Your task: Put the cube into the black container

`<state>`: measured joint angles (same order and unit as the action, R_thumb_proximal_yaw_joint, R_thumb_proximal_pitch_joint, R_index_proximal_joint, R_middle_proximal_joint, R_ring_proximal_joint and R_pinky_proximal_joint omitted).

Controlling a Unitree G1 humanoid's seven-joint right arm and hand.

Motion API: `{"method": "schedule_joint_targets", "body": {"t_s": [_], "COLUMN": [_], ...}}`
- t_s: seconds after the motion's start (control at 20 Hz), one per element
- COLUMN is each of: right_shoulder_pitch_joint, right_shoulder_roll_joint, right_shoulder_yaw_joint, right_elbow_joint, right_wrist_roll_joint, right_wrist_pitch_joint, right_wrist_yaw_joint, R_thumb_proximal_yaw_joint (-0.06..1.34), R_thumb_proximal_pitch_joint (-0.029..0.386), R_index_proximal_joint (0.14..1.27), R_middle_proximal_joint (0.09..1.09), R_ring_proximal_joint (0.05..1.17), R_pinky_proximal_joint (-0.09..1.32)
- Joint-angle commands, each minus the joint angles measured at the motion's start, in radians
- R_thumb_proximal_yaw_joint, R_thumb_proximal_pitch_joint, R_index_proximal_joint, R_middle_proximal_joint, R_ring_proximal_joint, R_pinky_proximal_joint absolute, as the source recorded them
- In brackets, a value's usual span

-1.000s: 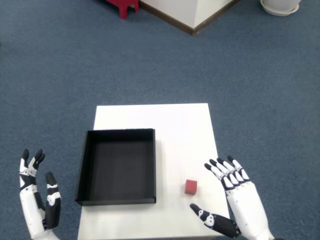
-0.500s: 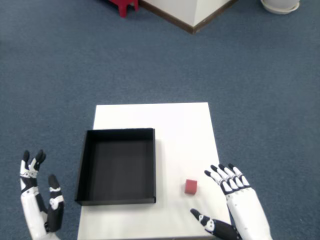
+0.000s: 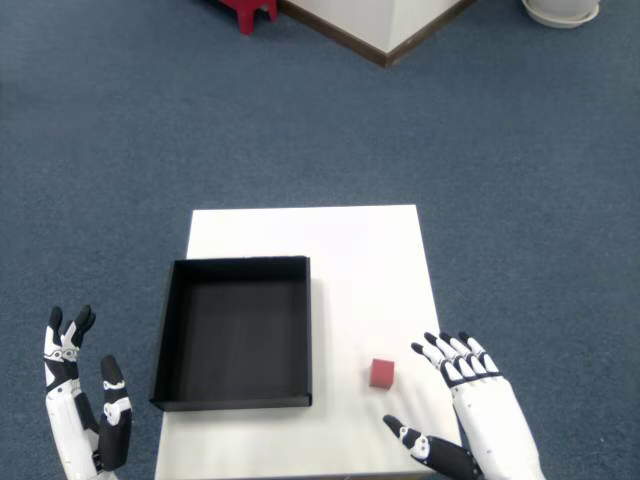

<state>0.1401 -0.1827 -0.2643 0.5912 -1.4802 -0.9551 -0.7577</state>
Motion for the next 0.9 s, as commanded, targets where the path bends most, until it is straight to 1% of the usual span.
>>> {"method": "schedule_joint_targets", "body": {"t_s": [0.05, 0.3, 0.45, 0.75, 0.9], "right_shoulder_pitch_joint": [-0.034, -0.053, -0.050, -0.050, -0.065], "right_shoulder_roll_joint": [-0.012, -0.004, 0.015, 0.038, 0.052], "right_shoulder_yaw_joint": [-0.026, -0.043, -0.044, -0.043, -0.038], "right_elbow_joint": [-0.051, -0.071, -0.084, -0.097, -0.096], "right_wrist_roll_joint": [0.059, 0.094, 0.104, 0.108, 0.105], "right_wrist_pitch_joint": [0.005, 0.014, 0.022, 0.047, 0.065], "right_wrist_yaw_joint": [0.017, 0.072, 0.107, 0.159, 0.189], "R_thumb_proximal_yaw_joint": [0.38, 0.37, 0.38, 0.38, 0.38], "R_thumb_proximal_pitch_joint": [-0.014, -0.012, -0.010, -0.008, -0.007], "R_index_proximal_joint": [0.28, 0.28, 0.29, 0.31, 0.31], "R_middle_proximal_joint": [0.17, 0.16, 0.16, 0.16, 0.15], "R_ring_proximal_joint": [0.19, 0.19, 0.18, 0.17, 0.17], "R_pinky_proximal_joint": [-0.01, -0.02, -0.02, -0.02, -0.02]}}
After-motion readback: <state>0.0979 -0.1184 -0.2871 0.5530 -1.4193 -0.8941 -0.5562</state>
